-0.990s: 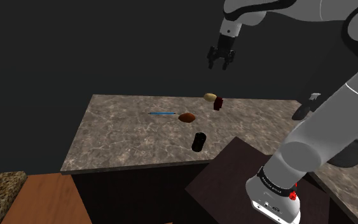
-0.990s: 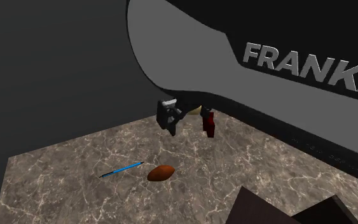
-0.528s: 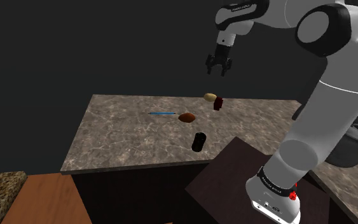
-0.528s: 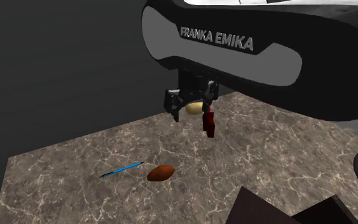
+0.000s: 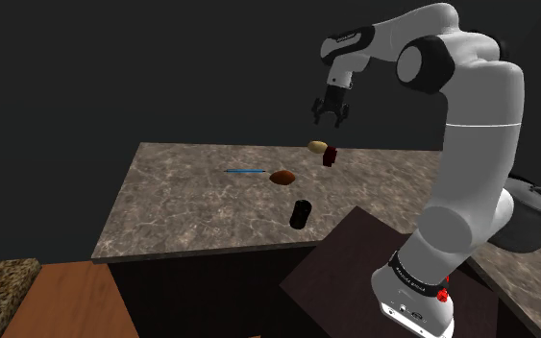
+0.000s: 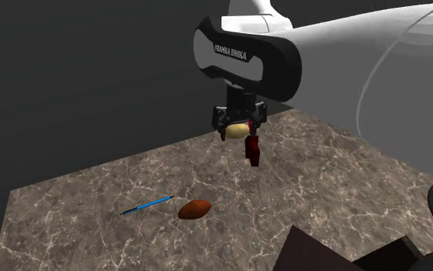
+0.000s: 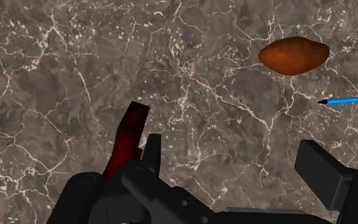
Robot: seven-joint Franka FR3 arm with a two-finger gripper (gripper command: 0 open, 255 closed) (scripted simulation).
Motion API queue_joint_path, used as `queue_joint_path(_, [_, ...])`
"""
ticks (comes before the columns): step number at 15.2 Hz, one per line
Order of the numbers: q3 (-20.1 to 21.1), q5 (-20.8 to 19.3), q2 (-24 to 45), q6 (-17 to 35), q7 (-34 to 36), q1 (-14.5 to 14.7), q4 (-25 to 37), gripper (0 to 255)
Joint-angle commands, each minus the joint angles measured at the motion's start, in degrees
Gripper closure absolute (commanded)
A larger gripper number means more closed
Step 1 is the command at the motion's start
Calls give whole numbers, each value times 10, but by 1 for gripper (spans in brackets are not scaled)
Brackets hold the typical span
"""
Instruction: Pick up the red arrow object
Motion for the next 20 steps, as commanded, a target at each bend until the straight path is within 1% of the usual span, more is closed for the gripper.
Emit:
queue_joint_path(1, [-3,16,46,-14,3,-20,38,0])
queue_joint_path(7, [-3,54,181,-61,25,-84,160,0])
queue_joint_path(12, [2,80,298,-109,56,-144,284,0])
queue_joint_path(13, [3,82,308,-114,59,-149,295,0])
queue_joint_path(20, [8,87,339,-80,54,-151,291,0])
